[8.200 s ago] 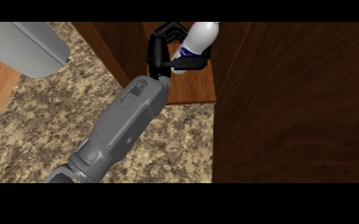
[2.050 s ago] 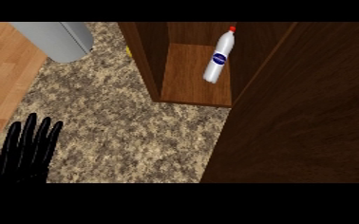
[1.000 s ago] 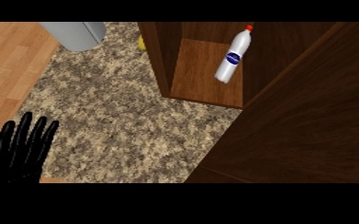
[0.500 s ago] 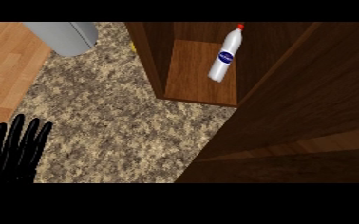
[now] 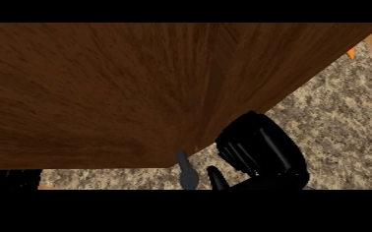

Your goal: Pick up the bottled water, place it into the cabinet and close the cabinet

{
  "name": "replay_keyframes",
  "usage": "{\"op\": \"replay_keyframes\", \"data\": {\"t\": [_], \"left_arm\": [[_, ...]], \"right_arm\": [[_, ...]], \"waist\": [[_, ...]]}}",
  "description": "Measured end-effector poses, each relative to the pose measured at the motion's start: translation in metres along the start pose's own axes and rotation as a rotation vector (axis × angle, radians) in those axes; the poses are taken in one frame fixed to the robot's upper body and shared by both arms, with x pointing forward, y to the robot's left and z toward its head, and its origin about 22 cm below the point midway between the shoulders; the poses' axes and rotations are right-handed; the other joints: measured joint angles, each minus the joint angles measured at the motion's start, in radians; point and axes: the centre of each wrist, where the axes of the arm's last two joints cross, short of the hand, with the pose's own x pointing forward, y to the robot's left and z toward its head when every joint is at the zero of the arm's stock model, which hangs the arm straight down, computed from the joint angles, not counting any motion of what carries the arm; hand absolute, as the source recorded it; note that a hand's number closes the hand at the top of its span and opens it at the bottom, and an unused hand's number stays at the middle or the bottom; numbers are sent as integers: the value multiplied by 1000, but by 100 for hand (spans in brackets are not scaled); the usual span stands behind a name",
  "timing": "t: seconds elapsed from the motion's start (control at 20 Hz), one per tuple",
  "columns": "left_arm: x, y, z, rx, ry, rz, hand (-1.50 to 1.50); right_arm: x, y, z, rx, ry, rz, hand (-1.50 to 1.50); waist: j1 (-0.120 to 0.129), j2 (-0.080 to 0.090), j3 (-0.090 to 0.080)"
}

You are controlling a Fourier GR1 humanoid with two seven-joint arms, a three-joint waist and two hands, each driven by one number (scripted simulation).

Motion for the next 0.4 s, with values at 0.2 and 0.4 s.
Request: {"op": "replay_keyframes", "data": {"t": [0.2, 0.4], "left_arm": [[0, -1, -2, -3, -2, 5, -150], [-2, 1, 1, -2, 4, 8, -150]], "right_arm": [[6, -9, -48, -91, 13, -18, 150], [10, -17, -91, -152, 32, -42, 150]], "waist": [[5, -3, 3], [-5, -11, 11]]}}
